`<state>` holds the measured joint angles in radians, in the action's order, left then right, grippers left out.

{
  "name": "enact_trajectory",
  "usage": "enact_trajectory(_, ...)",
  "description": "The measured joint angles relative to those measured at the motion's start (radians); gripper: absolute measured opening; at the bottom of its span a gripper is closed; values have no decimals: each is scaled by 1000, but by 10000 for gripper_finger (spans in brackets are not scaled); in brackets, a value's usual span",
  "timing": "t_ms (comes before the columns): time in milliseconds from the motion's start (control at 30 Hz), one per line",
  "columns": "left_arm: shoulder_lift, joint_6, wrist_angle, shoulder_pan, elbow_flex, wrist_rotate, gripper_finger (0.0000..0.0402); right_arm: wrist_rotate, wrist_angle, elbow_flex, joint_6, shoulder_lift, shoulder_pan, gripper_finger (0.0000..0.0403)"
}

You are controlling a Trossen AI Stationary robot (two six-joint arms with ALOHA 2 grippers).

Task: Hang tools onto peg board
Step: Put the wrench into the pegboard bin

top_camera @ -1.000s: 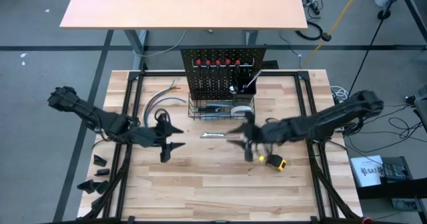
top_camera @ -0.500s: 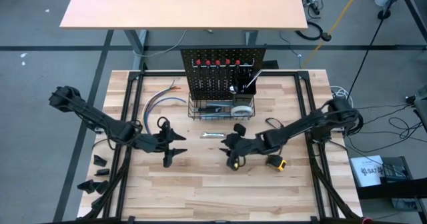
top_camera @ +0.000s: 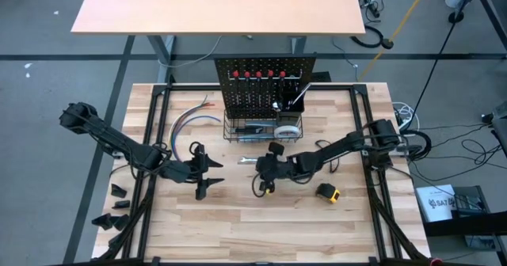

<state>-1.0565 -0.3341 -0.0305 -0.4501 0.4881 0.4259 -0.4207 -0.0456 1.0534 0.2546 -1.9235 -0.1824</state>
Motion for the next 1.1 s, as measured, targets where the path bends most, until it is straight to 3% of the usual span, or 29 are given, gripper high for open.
enact_trajectory(433,0,-1,-16,0,0,0,237,105,21,0,-140,0,85,141)
enact_trajectory(1100,0,0,-13,0,0,-4,237,99,16,2,-120,-56,74,141)
